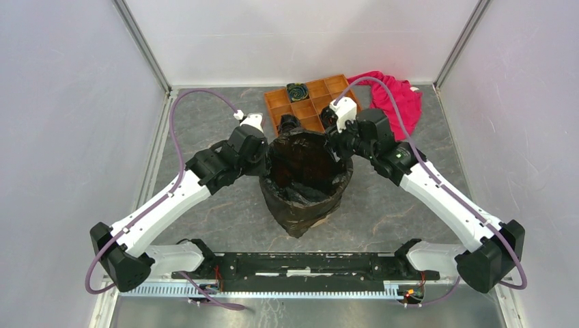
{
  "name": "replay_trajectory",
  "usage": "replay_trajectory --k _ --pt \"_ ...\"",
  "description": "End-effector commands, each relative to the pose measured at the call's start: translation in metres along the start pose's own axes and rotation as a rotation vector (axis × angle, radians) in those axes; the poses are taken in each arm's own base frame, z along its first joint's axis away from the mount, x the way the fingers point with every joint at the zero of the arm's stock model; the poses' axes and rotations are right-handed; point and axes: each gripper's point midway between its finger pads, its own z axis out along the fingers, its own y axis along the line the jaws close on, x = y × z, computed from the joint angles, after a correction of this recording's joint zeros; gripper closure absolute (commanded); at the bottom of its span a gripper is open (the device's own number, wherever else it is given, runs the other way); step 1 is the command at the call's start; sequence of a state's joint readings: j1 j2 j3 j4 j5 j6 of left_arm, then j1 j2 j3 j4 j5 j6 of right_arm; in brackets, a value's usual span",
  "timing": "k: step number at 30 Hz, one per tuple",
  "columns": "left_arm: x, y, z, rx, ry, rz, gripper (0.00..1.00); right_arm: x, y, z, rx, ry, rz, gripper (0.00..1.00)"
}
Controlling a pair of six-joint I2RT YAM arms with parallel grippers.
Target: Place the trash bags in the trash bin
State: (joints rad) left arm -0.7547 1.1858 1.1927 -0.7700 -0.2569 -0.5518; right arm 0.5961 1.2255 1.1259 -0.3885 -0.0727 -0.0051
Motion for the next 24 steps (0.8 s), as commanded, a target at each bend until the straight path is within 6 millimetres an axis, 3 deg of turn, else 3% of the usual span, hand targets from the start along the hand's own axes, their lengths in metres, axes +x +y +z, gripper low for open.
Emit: replay_trajectory --k 1,3,6,9,12,15,17,20,24 --pt "-0.009 0.002 -0.002 -0.008 -0.059 -0.008 0.68 -0.043 -0.027 -0.029 0.152 -0.056 -0.064 0.36" --pt "-0.008 0.001 -0.001 0.005 -0.057 -0.01 0.66 -0.055 -0.033 -0.045 0.182 -0.07 -0.086 0.26" --pt "-0.005 0.0 0.0 0.013 -0.051 -0.009 0.61 -0.08 -0.031 -0.066 0.177 -0.123 -0.102 0.19" --pt "-0.005 0.0 -0.001 0.016 -0.057 -0.014 0.53 -0.096 0.001 -0.07 0.048 -0.168 -0.133 0.18" --pt "-0.006 0.0 -0.004 0.027 -0.071 -0.022 0.48 -0.093 0.05 -0.055 -0.133 -0.152 -0.128 0.27" --pt "-0.007 0.001 -0.008 0.033 -0.089 -0.031 0.47 -0.069 0.098 -0.03 -0.279 -0.097 -0.111 0.41" --pt "-0.007 0.003 -0.011 0.035 -0.102 -0.04 0.46 -0.044 0.118 -0.015 -0.305 -0.03 -0.126 0.51" --pt "-0.005 0.006 -0.014 0.037 -0.116 -0.058 0.45 0.002 0.124 0.008 -0.262 0.112 -0.139 0.67" --pt "-0.006 0.007 -0.019 0.052 -0.139 -0.076 0.46 0.063 0.114 0.034 -0.172 0.26 -0.16 0.79"
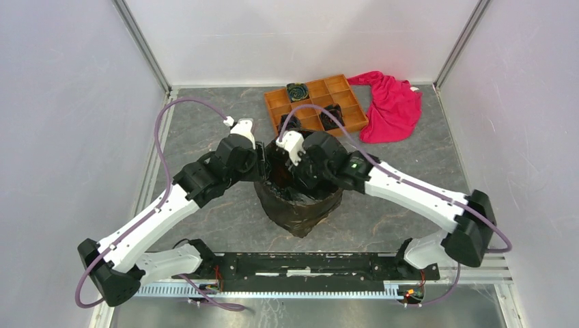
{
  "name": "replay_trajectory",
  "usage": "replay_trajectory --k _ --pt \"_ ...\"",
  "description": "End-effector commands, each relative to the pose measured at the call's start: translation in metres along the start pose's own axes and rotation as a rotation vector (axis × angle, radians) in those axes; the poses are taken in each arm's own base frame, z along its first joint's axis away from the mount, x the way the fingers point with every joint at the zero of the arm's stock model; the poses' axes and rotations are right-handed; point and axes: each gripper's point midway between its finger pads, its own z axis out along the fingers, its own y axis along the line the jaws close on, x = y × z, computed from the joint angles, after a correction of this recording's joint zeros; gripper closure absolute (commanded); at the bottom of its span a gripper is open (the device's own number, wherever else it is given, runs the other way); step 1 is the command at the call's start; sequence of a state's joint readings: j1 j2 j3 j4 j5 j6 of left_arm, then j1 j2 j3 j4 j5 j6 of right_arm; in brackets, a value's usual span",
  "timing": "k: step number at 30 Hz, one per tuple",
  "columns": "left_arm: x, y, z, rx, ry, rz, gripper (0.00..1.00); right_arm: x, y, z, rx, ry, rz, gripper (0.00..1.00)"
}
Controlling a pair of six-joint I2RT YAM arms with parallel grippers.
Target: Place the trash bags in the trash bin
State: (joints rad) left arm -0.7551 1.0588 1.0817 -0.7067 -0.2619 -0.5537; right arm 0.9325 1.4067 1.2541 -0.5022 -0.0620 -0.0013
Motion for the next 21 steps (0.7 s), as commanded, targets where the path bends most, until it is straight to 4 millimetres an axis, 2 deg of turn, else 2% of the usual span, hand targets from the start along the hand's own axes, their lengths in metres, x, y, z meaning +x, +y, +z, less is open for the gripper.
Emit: replay_trajectory --k 1,3,5,12,16,19,21 --pt "-0.013 -0.003 -0.006 0.02 -0.078 -0.056 0.46 0.053 -0.018 0.023 0.125 0.143 0.025 0.81" --pt "-0.012 -0.004 -0.006 0.028 -0.08 -0.061 0.46 0.07 -0.025 0.033 0.165 0.193 0.012 0.86" --pt "-0.011 -0.005 -0.005 0.033 -0.074 -0.063 0.46 0.078 -0.03 0.043 0.185 0.214 -0.001 0.9" --pt "-0.009 -0.006 -0.005 0.044 -0.072 -0.074 0.46 0.093 -0.024 0.081 0.155 0.219 0.018 0.9" --pt "-0.011 -0.004 -0.009 0.033 -0.077 -0.074 0.46 0.107 -0.023 0.093 0.151 0.255 0.03 0.88" --pt "-0.01 0.0 -0.009 0.015 -0.07 -0.063 0.45 0.1 -0.024 0.089 0.152 0.262 0.027 0.85" --pt "-0.01 0.004 -0.009 -0.01 -0.067 -0.055 0.45 0.081 -0.024 0.077 0.154 0.223 0.027 0.8"
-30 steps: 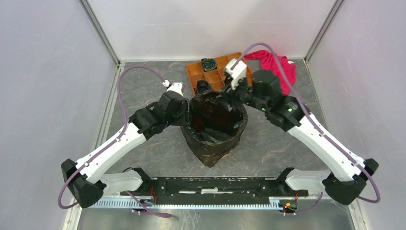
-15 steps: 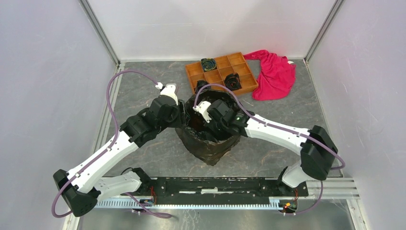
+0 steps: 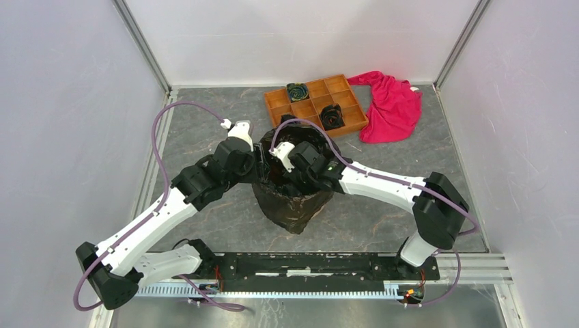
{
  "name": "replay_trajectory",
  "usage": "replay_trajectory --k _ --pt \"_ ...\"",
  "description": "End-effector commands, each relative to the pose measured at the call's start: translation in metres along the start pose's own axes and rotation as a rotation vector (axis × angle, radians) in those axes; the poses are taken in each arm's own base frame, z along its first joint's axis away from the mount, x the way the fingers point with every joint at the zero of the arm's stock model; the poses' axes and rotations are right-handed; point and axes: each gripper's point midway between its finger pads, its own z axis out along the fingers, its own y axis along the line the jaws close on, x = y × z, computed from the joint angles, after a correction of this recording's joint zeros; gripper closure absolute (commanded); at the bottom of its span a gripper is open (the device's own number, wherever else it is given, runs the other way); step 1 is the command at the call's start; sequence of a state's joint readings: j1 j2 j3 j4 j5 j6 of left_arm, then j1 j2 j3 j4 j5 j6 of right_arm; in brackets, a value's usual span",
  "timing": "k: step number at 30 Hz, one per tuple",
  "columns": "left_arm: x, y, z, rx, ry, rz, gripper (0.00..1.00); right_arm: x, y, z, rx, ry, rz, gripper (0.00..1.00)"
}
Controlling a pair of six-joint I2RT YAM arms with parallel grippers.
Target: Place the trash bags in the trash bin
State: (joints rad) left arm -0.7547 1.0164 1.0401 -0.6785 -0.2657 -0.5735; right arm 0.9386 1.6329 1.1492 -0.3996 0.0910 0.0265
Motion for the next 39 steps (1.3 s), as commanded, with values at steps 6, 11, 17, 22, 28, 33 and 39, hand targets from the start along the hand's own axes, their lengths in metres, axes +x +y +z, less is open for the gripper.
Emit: replay_trajectory --k 6,11,17,22,28,33,39 --pt "-0.016 0.014 -0.007 -0.099 -0.051 -0.013 0.52 -0.062 -0.017 -0.072 0.06 -0.195 0.028 0.47" --pt "-0.025 0.019 -0.01 -0.133 -0.079 -0.018 0.73 -0.106 -0.027 -0.13 0.081 -0.353 0.048 0.31" --pt "-0.042 0.038 -0.017 -0.264 -0.129 -0.016 0.94 -0.147 -0.046 -0.211 0.144 -0.592 0.081 0.21" --pt "-0.077 0.083 -0.03 -0.456 -0.192 -0.027 0.98 -0.139 -0.064 -0.263 0.232 -0.756 0.102 0.1" --pt "-0.124 0.161 -0.057 -0.675 -0.297 -0.132 0.98 -0.102 -0.082 -0.268 0.342 -0.732 0.121 0.07" --pt "-0.175 0.193 -0.056 -0.729 -0.448 -0.279 0.98 -0.079 -0.087 -0.261 0.377 -0.714 0.118 0.05" --pt "-0.23 0.212 -0.004 -0.674 -0.534 -0.396 0.98 -0.072 -0.094 -0.278 0.412 -0.729 0.131 0.04"
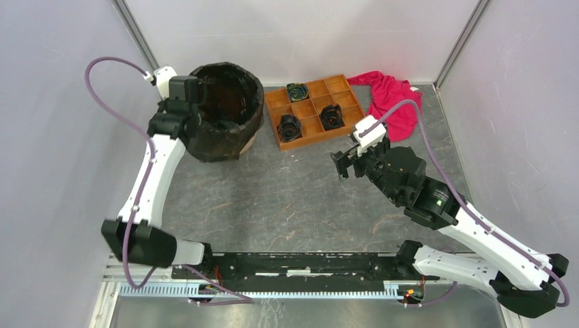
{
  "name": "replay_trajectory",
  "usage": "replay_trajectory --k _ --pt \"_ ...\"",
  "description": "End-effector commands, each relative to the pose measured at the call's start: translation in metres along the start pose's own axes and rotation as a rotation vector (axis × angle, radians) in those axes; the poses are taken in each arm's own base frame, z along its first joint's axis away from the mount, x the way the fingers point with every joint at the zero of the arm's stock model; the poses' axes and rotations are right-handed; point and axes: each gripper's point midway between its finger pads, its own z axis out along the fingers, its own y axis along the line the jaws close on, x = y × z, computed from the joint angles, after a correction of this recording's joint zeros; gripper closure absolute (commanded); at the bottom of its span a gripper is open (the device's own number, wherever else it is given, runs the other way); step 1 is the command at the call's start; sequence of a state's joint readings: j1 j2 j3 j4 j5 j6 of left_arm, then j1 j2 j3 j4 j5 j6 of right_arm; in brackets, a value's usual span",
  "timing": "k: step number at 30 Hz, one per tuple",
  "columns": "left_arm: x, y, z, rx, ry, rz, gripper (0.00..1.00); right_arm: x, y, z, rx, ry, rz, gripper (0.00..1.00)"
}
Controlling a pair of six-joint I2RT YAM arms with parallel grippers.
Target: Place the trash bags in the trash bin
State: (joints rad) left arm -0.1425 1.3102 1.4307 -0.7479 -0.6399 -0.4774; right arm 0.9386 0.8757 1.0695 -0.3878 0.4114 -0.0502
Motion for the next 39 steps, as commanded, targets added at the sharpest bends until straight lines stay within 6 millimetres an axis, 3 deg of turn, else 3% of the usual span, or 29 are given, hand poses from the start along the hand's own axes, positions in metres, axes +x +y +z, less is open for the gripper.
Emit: replay_trajectory --k 1,8,13,15,19,21,24,27,29,31,32,34,36,39 --pt "-0.061 -0.048 0.035 0.135 -0.125 -0.256 0.98 -0.022 -0.023 -0.02 0.076 -0.083 0.029 0.04" --pt "-0.069 -0.078 0.093 0.131 -0.118 -0.339 0.98 -0.028 -0.051 -0.049 0.176 -0.144 0.085 0.02" --pt "-0.052 -0.086 0.113 0.114 -0.058 -0.353 0.93 -0.028 -0.058 -0.06 0.189 -0.16 0.094 0.02" --pt "-0.044 -0.088 0.113 0.127 -0.033 -0.342 0.83 -0.029 -0.059 -0.063 0.189 -0.169 0.1 0.02" --pt "-0.048 -0.076 0.096 0.117 -0.041 -0.324 0.38 -0.033 -0.059 -0.065 0.18 -0.186 0.109 0.02" --pt "-0.058 -0.064 0.08 0.108 -0.068 -0.312 0.17 -0.035 -0.059 -0.066 0.178 -0.186 0.104 0.02" --pt "-0.08 -0.045 0.046 0.11 -0.117 -0.283 0.01 -0.039 -0.063 -0.067 0.196 -0.185 0.084 0.02" --pt "-0.103 -0.032 -0.004 0.199 -0.169 -0.243 0.0 -0.038 -0.078 -0.07 0.281 -0.153 0.077 0.02" --pt "-0.112 -0.044 -0.051 0.412 -0.184 -0.188 0.0 -0.039 -0.083 -0.07 0.314 -0.136 0.065 0.02" --pt "-0.115 -0.059 -0.113 0.679 -0.214 -0.16 0.0 -0.041 -0.088 -0.072 0.34 -0.143 0.075 0.02" --pt "-0.115 -0.066 -0.156 0.859 -0.242 -0.145 0.0 -0.044 -0.09 -0.074 0.346 -0.156 0.083 0.02" --pt "-0.114 -0.071 -0.213 1.098 -0.325 -0.124 0.0 -0.048 -0.09 -0.075 0.341 -0.186 0.096 0.02" --pt "-0.109 -0.067 -0.245 1.217 -0.386 -0.096 0.0 -0.053 -0.09 -0.076 0.336 -0.202 0.099 0.02" --pt "-0.114 -0.057 -0.263 1.234 -0.479 -0.043 0.0 -0.064 -0.093 -0.082 0.334 -0.214 0.099 0.02"
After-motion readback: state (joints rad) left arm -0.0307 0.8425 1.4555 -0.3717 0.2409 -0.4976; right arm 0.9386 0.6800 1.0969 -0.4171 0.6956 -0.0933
